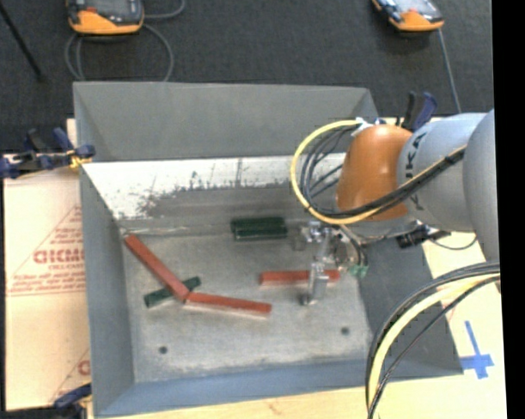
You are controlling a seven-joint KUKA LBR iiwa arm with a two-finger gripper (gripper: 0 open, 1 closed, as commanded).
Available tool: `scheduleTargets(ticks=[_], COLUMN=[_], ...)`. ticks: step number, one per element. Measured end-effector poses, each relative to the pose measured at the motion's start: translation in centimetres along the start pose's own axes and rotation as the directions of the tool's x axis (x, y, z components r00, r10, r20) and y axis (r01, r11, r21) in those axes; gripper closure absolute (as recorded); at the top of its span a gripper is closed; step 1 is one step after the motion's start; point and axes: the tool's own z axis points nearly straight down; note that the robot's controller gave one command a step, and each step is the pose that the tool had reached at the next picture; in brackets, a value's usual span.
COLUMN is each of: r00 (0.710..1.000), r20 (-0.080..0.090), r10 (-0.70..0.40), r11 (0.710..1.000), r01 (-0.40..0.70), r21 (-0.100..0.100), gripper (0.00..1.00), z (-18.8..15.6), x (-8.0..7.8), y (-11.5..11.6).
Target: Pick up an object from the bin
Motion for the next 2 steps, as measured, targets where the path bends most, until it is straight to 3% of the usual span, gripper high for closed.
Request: scheduleTargets(ticks=[1,2], r00=[1.0,0.942], r20=[0.006,0.012], r10=[-0.003,-0.334], r11=[1.0,0.943], r01=[0.003,0.334], r21=[0.001,0.004], gripper=[1.0,1.0], z=[-0.5,-15.5], x=[-0.2,-0.7], y=[0.0,3.0])
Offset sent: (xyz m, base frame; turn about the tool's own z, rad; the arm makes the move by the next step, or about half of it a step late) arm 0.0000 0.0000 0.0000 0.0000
